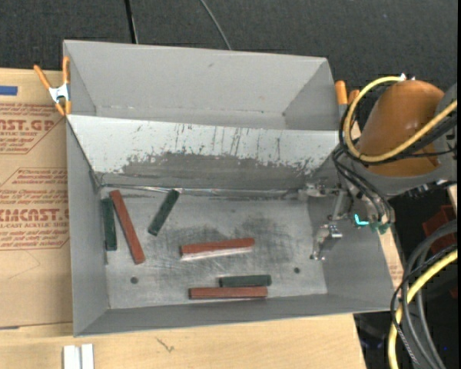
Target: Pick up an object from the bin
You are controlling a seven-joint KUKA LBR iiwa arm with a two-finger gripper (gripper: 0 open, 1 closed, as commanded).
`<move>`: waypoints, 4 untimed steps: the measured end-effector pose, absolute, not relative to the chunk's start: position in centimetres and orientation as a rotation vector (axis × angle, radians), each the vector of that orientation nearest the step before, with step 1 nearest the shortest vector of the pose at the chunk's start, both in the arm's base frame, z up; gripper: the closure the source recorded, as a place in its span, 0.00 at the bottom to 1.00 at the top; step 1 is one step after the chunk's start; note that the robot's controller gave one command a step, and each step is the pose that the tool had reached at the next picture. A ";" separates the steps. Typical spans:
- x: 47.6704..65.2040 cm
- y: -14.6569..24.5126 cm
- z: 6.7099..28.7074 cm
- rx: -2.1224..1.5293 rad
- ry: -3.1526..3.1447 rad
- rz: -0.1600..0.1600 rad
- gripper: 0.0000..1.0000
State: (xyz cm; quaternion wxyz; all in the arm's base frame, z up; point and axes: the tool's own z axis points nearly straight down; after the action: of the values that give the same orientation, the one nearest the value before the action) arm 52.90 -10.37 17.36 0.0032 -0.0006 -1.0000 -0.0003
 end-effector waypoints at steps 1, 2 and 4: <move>53.1 -10.3 17.8 0.000 -3.143 0.001 0.00; 56.2 -2.9 9.5 0.107 -3.146 0.001 0.00; 56.1 0.6 11.7 0.176 -3.142 -0.001 0.00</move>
Offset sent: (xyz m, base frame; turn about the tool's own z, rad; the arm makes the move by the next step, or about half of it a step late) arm 0.0394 0.0964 -0.1036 -0.0913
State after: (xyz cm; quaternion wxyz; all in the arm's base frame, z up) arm 56.10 0.56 11.70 -0.0028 0.0560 -0.9984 -0.0004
